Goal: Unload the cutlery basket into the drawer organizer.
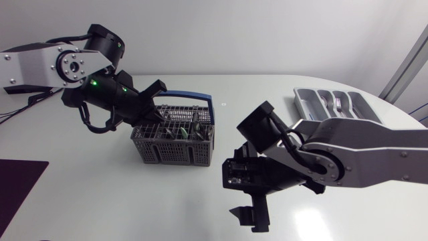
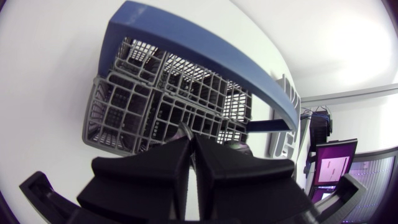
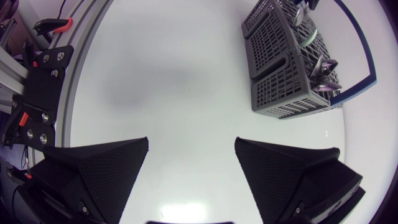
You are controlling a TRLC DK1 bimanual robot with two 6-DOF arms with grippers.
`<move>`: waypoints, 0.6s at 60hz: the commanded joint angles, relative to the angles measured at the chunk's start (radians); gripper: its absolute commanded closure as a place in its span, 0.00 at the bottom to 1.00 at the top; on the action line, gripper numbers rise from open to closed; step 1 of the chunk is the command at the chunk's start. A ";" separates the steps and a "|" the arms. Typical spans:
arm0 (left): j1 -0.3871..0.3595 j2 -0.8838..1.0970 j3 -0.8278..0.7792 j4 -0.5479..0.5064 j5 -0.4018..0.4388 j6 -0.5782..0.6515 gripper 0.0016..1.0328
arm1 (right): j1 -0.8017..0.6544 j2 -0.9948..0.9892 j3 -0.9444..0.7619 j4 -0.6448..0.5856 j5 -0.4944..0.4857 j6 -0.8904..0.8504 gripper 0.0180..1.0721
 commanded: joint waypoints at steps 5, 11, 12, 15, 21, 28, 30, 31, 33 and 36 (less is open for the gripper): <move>0.008 -0.070 -0.020 -0.003 -0.006 0.018 0.96 | 0.013 0.006 0.012 -0.008 0.000 0.030 0.05; 0.011 -0.093 -0.021 -0.003 -0.006 0.016 0.96 | 0.019 0.001 0.012 -0.015 0.001 0.035 0.05; 0.009 -0.099 -0.025 -0.003 -0.006 0.016 0.96 | 0.020 0.000 0.012 -0.015 0.003 0.035 0.05; 0.011 -0.110 -0.031 -0.003 -0.006 0.018 0.96 | 0.025 -0.003 0.010 -0.016 0.004 0.036 0.05; 0.013 -0.138 -0.040 0.000 -0.006 0.016 0.96 | 0.033 -0.010 0.010 -0.018 0.006 0.041 0.05; 0.016 -0.176 -0.055 0.021 -0.004 0.013 0.96 | 0.040 -0.016 0.010 -0.018 0.007 0.047 0.05; 0.016 -0.190 -0.064 0.037 -0.004 0.009 0.96 | 0.042 -0.017 0.010 -0.018 0.009 0.047 0.05; 0.016 -0.196 -0.069 0.044 -0.004 0.007 0.96 | 0.043 -0.019 0.010 -0.018 0.010 0.049 0.05; 0.016 -0.207 -0.074 0.052 -0.004 0.004 0.96 | 0.045 -0.020 0.010 -0.018 0.012 0.052 0.05; 0.017 -0.222 -0.081 0.063 -0.006 0.002 0.96 | 0.047 -0.022 0.010 -0.018 0.015 0.053 0.05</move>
